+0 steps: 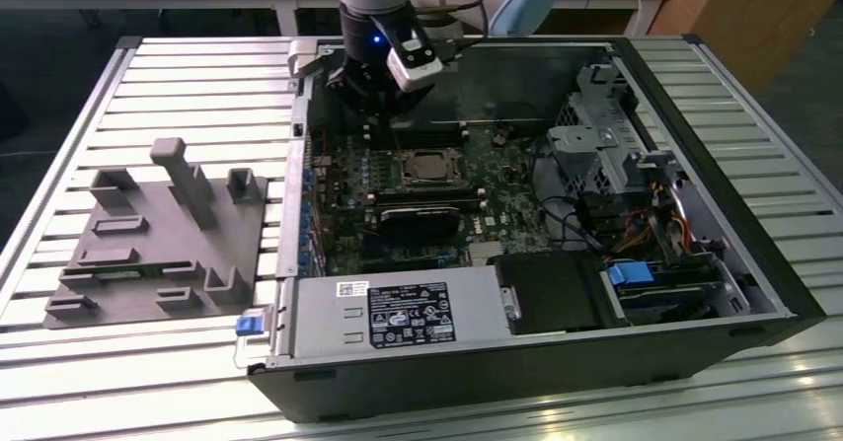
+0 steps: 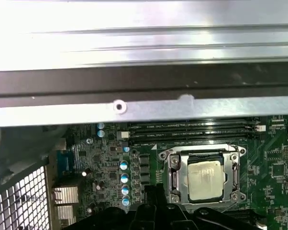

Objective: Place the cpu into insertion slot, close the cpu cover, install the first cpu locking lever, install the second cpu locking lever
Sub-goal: 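Install the first cpu locking lever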

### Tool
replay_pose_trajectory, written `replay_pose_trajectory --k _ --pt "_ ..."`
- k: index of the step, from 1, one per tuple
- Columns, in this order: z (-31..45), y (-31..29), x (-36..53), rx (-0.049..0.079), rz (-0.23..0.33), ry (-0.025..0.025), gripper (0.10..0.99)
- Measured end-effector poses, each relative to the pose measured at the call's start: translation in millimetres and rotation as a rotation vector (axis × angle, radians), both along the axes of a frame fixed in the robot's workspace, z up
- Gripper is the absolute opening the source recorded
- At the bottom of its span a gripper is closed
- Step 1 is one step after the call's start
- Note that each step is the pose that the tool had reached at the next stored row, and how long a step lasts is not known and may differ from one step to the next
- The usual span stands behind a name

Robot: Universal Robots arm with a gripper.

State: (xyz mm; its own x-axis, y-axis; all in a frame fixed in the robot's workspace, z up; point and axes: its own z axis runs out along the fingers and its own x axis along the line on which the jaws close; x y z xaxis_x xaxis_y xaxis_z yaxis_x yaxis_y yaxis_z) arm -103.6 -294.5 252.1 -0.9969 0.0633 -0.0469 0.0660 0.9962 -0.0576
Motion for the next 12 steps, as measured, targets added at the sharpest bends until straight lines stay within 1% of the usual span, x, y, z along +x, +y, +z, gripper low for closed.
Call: replay_pose_trajectory --k 8,10,12 --pt "0.2 7.8 -2.4 0.000 0.002 0.0000 0.106" --pt "0.3 8.2 -2.4 0.007 0.003 0.0001 0.106" --pt "0.2 8.5 -2.4 0.019 0.004 0.0000 0.106"
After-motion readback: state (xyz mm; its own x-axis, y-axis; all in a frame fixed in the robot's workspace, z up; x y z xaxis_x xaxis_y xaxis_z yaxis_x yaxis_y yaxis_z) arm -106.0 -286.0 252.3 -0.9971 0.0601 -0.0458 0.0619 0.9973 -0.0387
